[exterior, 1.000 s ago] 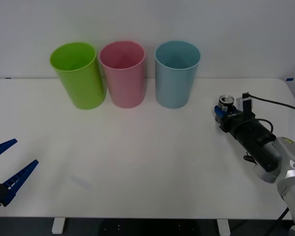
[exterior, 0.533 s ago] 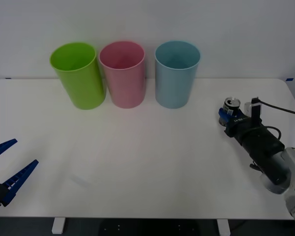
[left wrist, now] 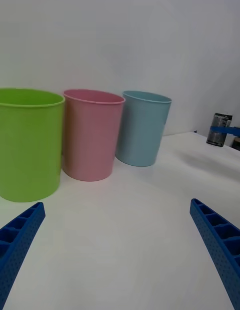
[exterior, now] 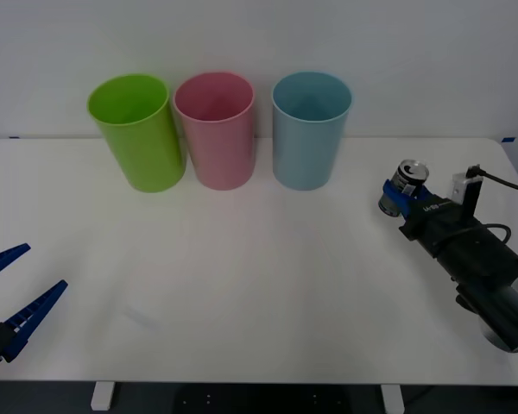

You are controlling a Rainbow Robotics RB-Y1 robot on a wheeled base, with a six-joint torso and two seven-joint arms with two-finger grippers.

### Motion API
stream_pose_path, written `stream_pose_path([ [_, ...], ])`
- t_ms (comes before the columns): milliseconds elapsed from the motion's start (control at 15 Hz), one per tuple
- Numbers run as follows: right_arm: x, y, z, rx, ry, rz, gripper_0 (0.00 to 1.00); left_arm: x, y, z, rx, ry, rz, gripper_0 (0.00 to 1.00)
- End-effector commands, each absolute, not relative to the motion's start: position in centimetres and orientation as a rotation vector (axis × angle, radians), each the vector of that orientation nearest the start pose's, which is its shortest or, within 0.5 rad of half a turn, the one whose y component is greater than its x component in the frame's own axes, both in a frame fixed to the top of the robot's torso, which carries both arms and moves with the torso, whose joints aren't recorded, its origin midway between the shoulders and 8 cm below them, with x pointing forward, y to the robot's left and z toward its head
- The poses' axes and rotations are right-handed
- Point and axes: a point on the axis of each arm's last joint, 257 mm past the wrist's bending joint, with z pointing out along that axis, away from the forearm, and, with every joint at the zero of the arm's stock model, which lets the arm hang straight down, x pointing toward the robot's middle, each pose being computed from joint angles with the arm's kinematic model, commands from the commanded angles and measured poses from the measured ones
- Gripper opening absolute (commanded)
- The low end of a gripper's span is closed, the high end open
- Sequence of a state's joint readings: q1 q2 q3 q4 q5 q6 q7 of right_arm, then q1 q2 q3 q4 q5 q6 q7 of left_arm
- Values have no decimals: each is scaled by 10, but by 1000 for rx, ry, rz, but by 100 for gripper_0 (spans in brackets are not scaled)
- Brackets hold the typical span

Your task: Grasp the object on the table and drop it into the matching bin: aluminum can to the light blue bin, PET bottle to the pink bin.

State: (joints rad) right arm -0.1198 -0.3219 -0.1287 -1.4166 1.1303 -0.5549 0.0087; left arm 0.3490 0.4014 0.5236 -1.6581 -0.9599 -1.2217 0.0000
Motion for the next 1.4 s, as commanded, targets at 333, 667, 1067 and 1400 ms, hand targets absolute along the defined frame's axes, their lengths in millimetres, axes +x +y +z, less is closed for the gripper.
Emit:
stream_pose_path([
  [333, 516, -215, -106, -288, 1392, 559, 0, 342, 330, -169, 465, 1441, -567, 100],
  [667, 507, -206, -53, -351, 1331, 584, 0, 342, 330, -169, 465, 1441, -567, 100],
  [1067, 533, -198, -8, -453, 1282, 574, 0, 342, 330, -169, 465, 1441, -567, 100],
  [1400, 586, -192, 8, -512, 1302, 545, 0, 342, 330, -169, 465, 1441, -567, 100],
])
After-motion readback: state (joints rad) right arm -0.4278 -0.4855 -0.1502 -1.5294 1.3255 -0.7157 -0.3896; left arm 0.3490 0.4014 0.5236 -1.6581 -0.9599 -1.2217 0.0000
